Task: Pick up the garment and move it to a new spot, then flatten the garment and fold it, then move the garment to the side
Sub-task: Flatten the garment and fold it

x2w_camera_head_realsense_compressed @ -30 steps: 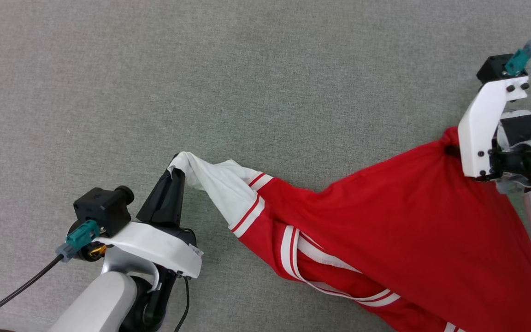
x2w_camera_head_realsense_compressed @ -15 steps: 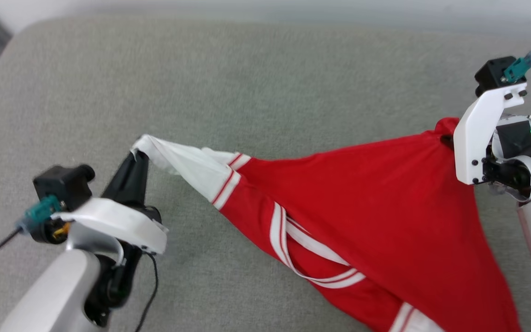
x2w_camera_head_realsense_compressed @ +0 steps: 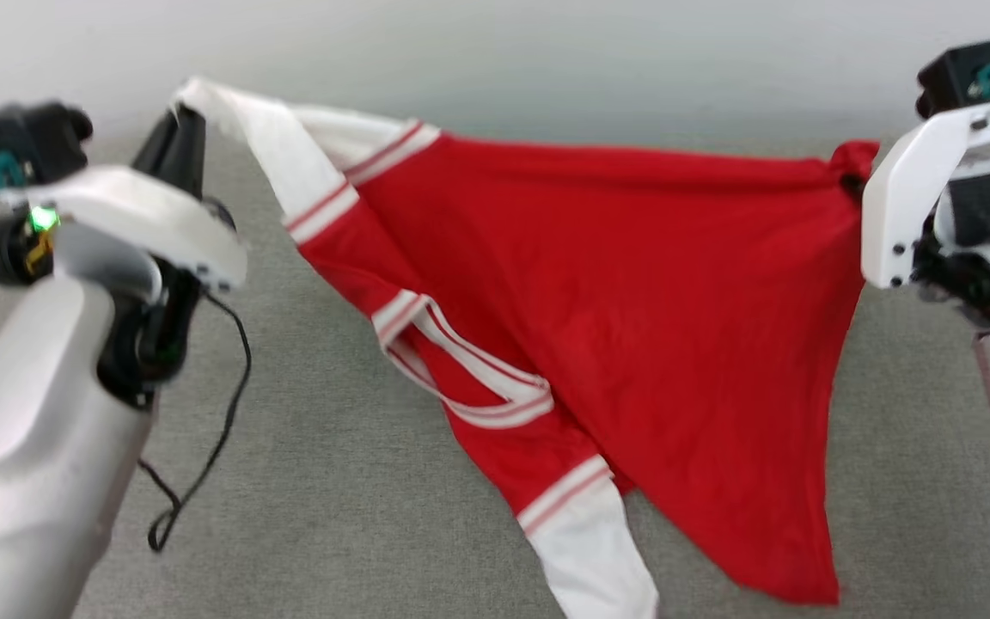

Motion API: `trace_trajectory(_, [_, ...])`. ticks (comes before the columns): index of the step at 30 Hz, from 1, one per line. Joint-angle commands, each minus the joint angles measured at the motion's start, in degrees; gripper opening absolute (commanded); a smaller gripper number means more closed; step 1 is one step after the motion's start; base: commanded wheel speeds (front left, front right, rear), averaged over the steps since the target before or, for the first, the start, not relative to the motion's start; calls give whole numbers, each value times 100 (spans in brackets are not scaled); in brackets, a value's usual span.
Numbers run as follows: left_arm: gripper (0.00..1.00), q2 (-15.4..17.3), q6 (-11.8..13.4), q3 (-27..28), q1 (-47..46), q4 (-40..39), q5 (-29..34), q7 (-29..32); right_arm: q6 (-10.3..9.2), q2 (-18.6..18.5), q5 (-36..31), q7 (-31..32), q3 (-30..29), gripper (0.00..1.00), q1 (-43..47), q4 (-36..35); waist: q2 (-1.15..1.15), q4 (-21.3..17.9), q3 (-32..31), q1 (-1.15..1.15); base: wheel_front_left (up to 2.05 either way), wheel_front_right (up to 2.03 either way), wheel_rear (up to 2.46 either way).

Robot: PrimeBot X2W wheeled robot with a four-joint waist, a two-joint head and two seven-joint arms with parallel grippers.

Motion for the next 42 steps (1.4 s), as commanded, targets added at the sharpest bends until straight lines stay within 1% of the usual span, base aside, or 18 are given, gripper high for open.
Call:
trace_trajectory(1, [0,-41,-72,-1,-389,309,58,25,-6,-37,-74,-96,-13,0,-198,95,0,-45,80,0,0,0,0])
trace_trajectory(3, [0,-92,-158,-5,-871,627,129,3,-7,-104,-196,-231,-50,0,-481,125,0,-62,242,0,0,0,0])
trace_trajectory(6, [0,-169,-244,13,-1574,1062,230,-69,-8,-110,-367,-518,-193,0,-910,221,0,-82,519,0,0,0,0])
trace_trajectory(10, [0,-153,-366,31,-2524,1528,438,-216,-8,-10,-643,-985,-418,0,-1598,347,0,-136,941,0,0,0,0])
trace_trajectory(17, [0,-60,-501,155,-4146,2023,706,-500,-9,53,-1159,-1810,-835,0,-2892,456,0,-148,1760,0,0,0,0])
trace_trajectory(21, [0,-18,-575,186,-4866,2218,816,-617,-9,65,-1328,-2207,-863,0,-3492,502,0,-136,2125,0,0,0,0])
trace_trajectory(24, [0,-11,-634,165,-5258,2334,876,-642,-9,53,-1395,-2375,-824,0,-3887,555,0,-119,2364,0,0,0,0])
trace_trajectory(27, [0,-29,-683,158,-5505,2458,913,-705,-8,58,-1422,-2511,-747,0,-4141,655,0,-100,2583,0,0,0,0])
trace_trajectory(33, [0,-124,-788,110,-5652,2708,880,-786,-8,86,-1415,-2697,-546,0,-4385,883,0,-60,2880,0,0,0,0])
trace_trajectory(38, [0,-258,-953,65,-5471,3058,793,-866,-8,108,-1313,-2813,-293,0,-4415,1195,0,-22,3077,0,0,0,0])
trace_trajectory(42, [0,-370,-1125,32,-5241,3387,683,-899,-8,141,-1168,-2910,-69,0,-4235,1459,0,-2,3076,0,0,0,0])
